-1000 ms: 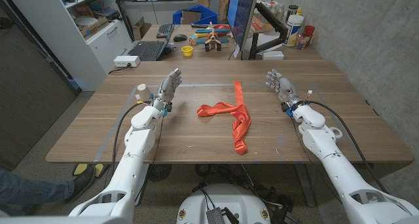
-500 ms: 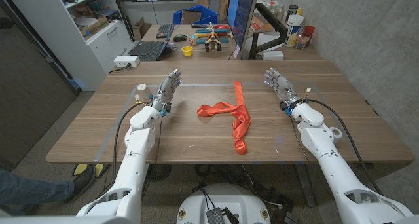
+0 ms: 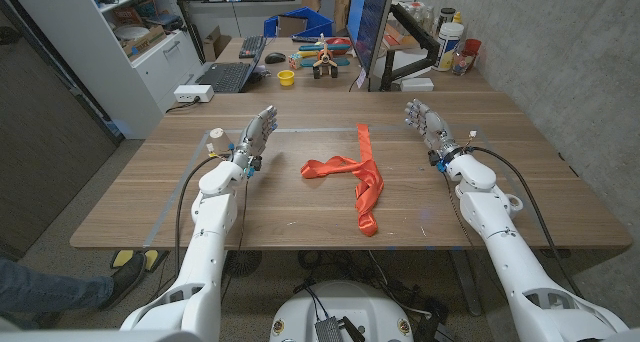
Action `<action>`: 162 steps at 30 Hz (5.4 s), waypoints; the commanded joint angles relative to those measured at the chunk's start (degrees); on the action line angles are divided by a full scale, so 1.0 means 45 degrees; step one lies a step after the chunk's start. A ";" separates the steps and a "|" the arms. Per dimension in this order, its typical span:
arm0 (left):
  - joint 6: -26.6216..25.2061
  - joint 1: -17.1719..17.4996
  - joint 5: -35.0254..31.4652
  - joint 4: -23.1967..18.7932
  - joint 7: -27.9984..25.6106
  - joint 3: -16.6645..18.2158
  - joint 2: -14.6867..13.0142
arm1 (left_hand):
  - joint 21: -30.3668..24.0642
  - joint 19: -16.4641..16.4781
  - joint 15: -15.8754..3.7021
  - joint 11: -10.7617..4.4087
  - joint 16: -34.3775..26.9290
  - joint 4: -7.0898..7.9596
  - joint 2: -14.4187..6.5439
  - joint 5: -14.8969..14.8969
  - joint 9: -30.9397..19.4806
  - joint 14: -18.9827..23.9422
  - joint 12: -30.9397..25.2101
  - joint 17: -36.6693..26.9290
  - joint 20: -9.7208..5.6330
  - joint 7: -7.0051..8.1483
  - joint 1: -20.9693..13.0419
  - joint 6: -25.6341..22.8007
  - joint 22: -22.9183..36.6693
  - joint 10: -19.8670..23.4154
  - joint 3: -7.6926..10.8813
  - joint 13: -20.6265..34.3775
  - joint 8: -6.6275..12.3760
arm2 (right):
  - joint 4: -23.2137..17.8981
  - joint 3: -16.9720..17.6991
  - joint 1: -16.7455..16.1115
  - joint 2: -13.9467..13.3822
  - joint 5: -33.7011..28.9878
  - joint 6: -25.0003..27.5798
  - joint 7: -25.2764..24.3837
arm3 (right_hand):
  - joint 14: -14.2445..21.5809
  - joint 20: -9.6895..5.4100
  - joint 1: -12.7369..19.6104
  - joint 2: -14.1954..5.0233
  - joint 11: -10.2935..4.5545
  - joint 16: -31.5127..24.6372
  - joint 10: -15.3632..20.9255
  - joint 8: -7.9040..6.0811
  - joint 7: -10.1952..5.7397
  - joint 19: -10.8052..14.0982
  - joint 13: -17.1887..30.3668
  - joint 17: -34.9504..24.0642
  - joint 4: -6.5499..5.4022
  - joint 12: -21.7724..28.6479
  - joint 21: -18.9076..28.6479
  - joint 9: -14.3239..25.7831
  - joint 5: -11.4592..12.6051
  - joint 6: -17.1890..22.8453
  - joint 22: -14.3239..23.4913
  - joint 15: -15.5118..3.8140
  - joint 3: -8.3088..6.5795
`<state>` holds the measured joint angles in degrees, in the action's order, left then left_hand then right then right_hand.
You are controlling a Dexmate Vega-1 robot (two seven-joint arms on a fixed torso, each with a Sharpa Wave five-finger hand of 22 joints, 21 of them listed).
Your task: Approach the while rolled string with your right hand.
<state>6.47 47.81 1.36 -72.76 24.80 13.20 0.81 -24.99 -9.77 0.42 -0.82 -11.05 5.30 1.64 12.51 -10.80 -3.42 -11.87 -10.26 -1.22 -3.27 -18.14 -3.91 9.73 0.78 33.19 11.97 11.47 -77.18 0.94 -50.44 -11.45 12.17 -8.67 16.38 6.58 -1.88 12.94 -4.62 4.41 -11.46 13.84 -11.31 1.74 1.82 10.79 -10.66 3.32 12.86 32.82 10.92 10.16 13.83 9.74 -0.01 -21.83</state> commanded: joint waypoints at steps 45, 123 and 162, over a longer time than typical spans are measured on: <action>-0.0153 -0.0116 -0.0411 0.0129 0.0262 0.0179 0.0265 | 0.0284 -0.0509 -0.0018 -0.0123 0.0014 -0.0217 -0.0320 0.0038 -0.0030 -0.0019 -0.0056 -0.0022 0.0240 0.0059 -0.0367 -0.0226 0.0074 0.0081 0.0116 -0.0076 0.0109 | -0.2034 0.1062 -0.1033 -0.0385 -0.0209 0.0132 -0.0062 | 0.0289 -0.0266 0.0167 -0.0060 -0.0002 -0.0104 0.0384 -0.0097 -0.0141 0.0316 0.0026 -0.0034 0.0171 0.0090 -0.0317 0.0032 0.0015 0.0251 0.0029 -0.0015 0.0166; -0.0377 -0.0051 -0.0588 -0.0174 0.0301 -0.0140 0.0405 | 0.0666 -0.0422 -0.0043 -0.0137 0.0032 -0.0476 -0.0605 -0.0159 -0.0040 0.0058 -0.0045 -0.0030 0.0452 0.0057 -0.0733 -0.0713 0.0098 0.0183 0.0176 -0.0137 0.0164 | -0.4186 0.2628 -0.2902 -0.1366 -0.0397 -0.0222 0.0176 | 0.0587 -0.0119 0.0168 0.0050 -0.0127 -0.0080 0.0609 -0.0031 -0.0290 0.0625 0.0028 -0.0002 0.0330 0.0108 -0.0727 0.0035 0.0019 0.0304 0.0041 -0.0111 0.0423; -0.0455 -0.0288 -0.0883 0.0000 0.0393 -0.0351 0.0363 | 0.0834 -0.0380 -0.0030 -0.0144 0.0035 -0.0503 -0.0646 -0.0222 -0.0044 0.0075 -0.0058 -0.0039 0.0490 0.0027 -0.0750 -0.0842 0.0108 0.0262 0.0117 -0.0145 0.0148 | -0.5115 0.3354 -0.4041 -0.1469 -0.0583 -0.0396 0.0281 | 0.0684 -0.0059 0.0116 0.0101 -0.0175 -0.0016 0.0698 -0.0023 -0.0380 0.0800 0.0029 0.0015 0.0366 0.0104 -0.0939 0.0038 0.0054 0.0316 0.0049 -0.0111 0.0479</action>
<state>4.52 46.87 -2.31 -73.21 26.15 12.00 2.44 -21.39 -9.86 0.22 -1.53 -11.05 3.25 -1.15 11.81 -10.78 -3.22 -11.86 -10.26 0.53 -3.07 -20.93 -6.98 9.99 1.50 33.81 11.20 11.91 -98.69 14.90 -66.89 -18.03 9.75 -10.55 17.67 9.02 -2.05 13.62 -4.53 3.69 -11.69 16.38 -11.31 0.40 5.09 10.78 -10.39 4.89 13.21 28.82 10.95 10.16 15.16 9.72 -0.42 -19.77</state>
